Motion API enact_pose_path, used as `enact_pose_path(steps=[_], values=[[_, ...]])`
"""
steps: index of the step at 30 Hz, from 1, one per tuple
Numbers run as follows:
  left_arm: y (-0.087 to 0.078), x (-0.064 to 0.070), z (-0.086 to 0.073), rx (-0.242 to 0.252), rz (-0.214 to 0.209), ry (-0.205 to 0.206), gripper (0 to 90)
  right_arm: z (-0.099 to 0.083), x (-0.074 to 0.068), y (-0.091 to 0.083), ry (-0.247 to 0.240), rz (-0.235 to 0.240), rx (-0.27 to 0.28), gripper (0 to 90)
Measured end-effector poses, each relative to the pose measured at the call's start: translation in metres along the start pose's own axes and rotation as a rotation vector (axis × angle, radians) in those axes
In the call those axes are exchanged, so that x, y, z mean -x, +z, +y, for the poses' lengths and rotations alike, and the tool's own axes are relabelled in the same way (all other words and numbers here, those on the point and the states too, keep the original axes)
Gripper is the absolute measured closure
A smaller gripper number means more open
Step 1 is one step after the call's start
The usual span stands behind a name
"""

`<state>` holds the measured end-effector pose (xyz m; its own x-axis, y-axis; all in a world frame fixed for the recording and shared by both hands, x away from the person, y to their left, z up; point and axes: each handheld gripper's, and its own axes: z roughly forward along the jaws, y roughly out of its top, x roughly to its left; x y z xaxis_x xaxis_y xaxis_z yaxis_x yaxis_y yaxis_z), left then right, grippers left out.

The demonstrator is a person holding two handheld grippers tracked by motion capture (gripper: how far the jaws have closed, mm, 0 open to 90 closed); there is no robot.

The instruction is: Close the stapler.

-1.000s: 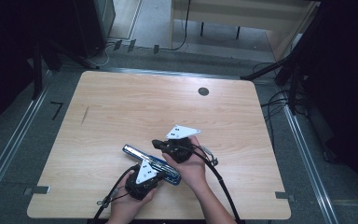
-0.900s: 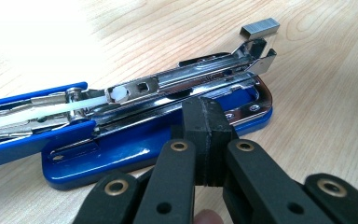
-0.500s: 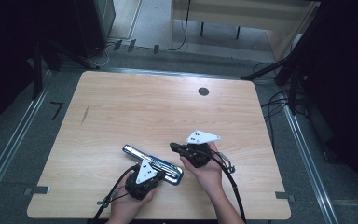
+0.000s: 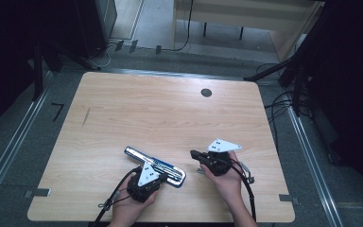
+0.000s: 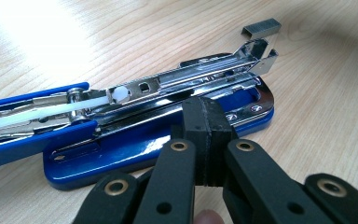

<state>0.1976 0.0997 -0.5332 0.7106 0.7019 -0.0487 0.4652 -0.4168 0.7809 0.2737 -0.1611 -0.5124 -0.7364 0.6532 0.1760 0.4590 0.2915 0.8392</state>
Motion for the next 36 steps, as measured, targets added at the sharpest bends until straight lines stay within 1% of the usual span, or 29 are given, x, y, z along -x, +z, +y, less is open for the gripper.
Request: enact_pose_path(steps=[3, 7, 11, 16, 20, 22, 25, 26, 29, 34, 36], values=[[0.000, 0.000, 0.000, 0.000, 0.000, 0.000, 90.0, -0.006, 0.005, -0.005, 0.010, -0.011, -0.006, 90.0], [0.000, 0.000, 0.000, 0.000, 0.001, 0.000, 90.0, -0.015, 0.012, -0.011, 0.011, -0.034, -0.017, 90.0], [0.000, 0.000, 0.000, 0.000, 0.001, 0.000, 90.0, -0.023, 0.018, -0.018, 0.019, -0.047, -0.021, 90.0], [0.000, 0.000, 0.000, 0.000, 0.002, 0.000, 90.0, -0.029, 0.025, -0.027, 0.041, -0.057, -0.021, 90.0], [0.000, 0.000, 0.000, 0.000, 0.002, 0.000, 90.0, -0.034, 0.029, -0.034, 0.045, -0.070, -0.023, 90.0], [0.000, 0.000, 0.000, 0.000, 0.002, 0.000, 90.0, -0.037, 0.032, -0.037, 0.052, -0.080, -0.016, 90.0], [0.000, 0.000, 0.000, 0.001, -0.001, -0.003, 90.0, -0.042, 0.037, -0.042, 0.076, -0.094, 0.004, 90.0], [0.000, -0.001, 0.000, 0.001, -0.003, -0.006, 90.0, -0.043, 0.037, -0.042, 0.088, -0.095, 0.007, 90.0], [0.000, -0.001, 0.000, 0.002, -0.005, -0.009, 90.0, -0.043, 0.037, -0.042, 0.093, -0.093, 0.011, 90.0], [0.000, -0.001, 0.000, 0.001, -0.004, -0.008, 90.0, -0.046, 0.030, -0.035, 0.068, -0.077, -0.024, 90.0], [0.000, -0.001, 0.000, 0.002, -0.003, -0.006, 90.0, -0.047, 0.028, -0.033, 0.066, -0.067, -0.030, 90.0]])
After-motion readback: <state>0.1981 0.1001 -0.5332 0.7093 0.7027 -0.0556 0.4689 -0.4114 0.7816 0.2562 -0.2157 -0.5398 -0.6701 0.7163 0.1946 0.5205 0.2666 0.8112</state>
